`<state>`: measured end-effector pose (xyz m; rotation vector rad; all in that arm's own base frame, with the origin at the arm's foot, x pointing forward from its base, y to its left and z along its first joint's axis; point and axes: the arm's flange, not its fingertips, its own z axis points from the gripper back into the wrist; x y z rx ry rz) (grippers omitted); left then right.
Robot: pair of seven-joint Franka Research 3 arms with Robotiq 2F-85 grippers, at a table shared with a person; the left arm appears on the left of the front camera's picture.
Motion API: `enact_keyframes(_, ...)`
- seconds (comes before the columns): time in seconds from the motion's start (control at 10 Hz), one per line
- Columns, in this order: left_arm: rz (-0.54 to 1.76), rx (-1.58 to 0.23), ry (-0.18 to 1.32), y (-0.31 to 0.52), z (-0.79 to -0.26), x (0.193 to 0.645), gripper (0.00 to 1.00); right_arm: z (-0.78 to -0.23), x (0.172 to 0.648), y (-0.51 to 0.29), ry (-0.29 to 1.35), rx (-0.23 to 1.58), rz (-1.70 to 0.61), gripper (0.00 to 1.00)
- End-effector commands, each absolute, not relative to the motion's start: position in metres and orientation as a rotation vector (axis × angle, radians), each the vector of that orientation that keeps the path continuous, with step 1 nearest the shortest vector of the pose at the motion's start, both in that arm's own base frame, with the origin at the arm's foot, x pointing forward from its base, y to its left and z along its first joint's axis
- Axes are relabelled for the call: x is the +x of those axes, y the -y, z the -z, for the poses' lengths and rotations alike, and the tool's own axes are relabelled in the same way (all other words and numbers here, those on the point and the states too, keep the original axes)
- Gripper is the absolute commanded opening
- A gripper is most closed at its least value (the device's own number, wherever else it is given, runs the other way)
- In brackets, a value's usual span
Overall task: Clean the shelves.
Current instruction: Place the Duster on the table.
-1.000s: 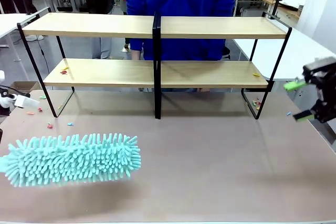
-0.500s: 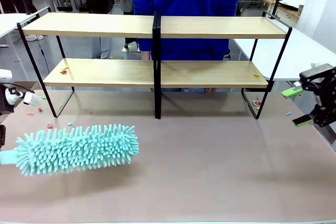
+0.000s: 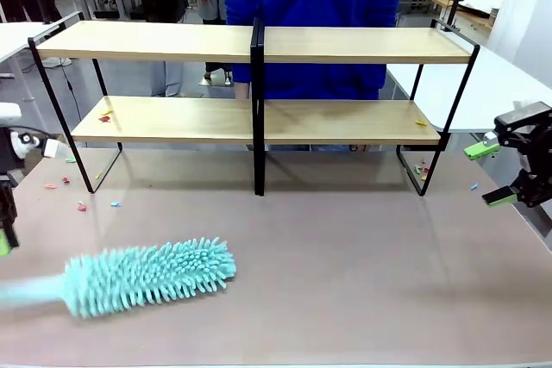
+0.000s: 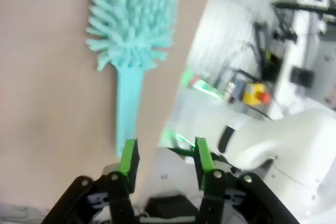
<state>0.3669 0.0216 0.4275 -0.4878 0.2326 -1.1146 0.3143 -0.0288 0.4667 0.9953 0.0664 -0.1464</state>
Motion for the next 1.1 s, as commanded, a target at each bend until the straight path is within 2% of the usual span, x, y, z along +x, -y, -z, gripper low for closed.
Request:
enact_keyframes(0.0,0.968,-0.327,0.057,-0.033,-0.447,0.353,0.96,-0.467,0.314,0.029,-0.066,0.997,0.146,1.00)
enact_keyframes(0.1,0.902,-0.275,0.174,-0.046,-0.461,0.353,1.00,-0.470,0.308,0.029,-0.019,1.062,0.027,1.00)
enact_keyframes(0.2,0.859,-0.300,0.279,-0.055,-0.474,0.348,1.00,-0.472,0.309,0.028,-0.005,1.123,0.018,1.00)
enact_keyframes(0.3,0.863,-0.449,0.373,-0.055,-0.482,0.337,1.00,-0.474,0.309,0.030,0.002,1.199,0.035,1.00)
enact_keyframes(0.4,0.830,-0.669,0.471,-0.052,-0.485,0.331,1.00,-0.478,0.310,0.037,0.049,1.372,0.080,1.00)
enact_keyframes(0.5,0.751,-0.879,0.588,-0.058,-0.485,0.333,1.00,-0.482,0.310,0.044,0.097,1.422,0.139,1.00)
enact_keyframes(0.7,0.599,-1.307,0.758,-0.080,-0.477,0.337,1.00,-0.488,0.314,0.040,0.045,1.307,0.113,1.00)
enact_keyframes(0.8,0.557,-1.427,0.826,-0.091,-0.473,0.339,1.00,-0.488,0.314,0.040,0.045,1.307,0.113,1.00)
enact_keyframes(0.9,0.689,-0.938,0.607,-0.068,-0.490,0.330,1.00,-0.488,0.314,0.040,0.045,1.307,0.113,1.00)
enact_keyframes(1.0,0.689,-0.938,0.607,-0.068,-0.490,0.330,1.00,-0.488,0.314,0.040,0.045,1.307,0.113,1.00)
